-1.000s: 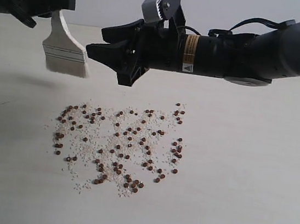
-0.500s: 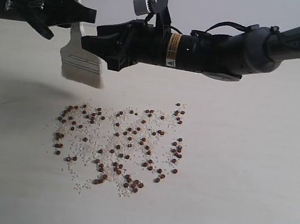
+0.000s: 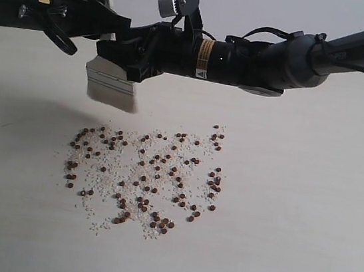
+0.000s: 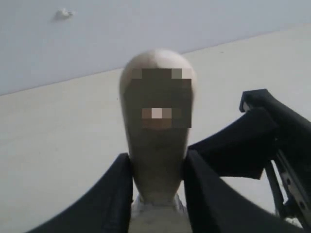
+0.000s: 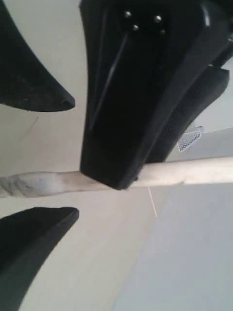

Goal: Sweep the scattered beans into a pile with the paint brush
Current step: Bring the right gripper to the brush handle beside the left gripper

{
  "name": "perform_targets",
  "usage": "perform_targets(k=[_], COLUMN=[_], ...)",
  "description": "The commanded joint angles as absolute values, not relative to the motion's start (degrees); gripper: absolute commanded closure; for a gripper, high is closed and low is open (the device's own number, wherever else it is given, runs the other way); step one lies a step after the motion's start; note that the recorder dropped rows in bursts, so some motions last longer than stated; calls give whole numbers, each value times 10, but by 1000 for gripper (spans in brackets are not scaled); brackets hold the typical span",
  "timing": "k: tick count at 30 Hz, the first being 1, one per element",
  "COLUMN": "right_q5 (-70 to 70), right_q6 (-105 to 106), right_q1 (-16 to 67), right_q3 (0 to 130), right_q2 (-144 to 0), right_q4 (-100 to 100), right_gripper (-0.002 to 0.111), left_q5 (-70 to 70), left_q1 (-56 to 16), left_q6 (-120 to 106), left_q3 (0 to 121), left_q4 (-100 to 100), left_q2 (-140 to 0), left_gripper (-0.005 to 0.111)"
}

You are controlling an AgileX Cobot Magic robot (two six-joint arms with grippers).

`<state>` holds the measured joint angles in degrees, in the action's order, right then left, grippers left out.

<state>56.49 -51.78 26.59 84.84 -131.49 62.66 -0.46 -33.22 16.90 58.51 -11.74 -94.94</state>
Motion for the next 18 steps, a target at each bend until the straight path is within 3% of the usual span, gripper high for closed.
perform_targets(k=[1, 18], right_q5=[546, 535], right_q6=[-518, -518], right_q1=[267, 267], right_q3=[858, 858], right_q2=[-1319, -1319], right_q4=[604, 573], right_gripper=[53, 53], left_q5=[-9, -27], left_q1=[-336, -356], left_q6=[167, 189], left_q3=[589, 589], left_q4=[-118, -118], left_q2=[-944, -944], left_gripper=[107, 107])
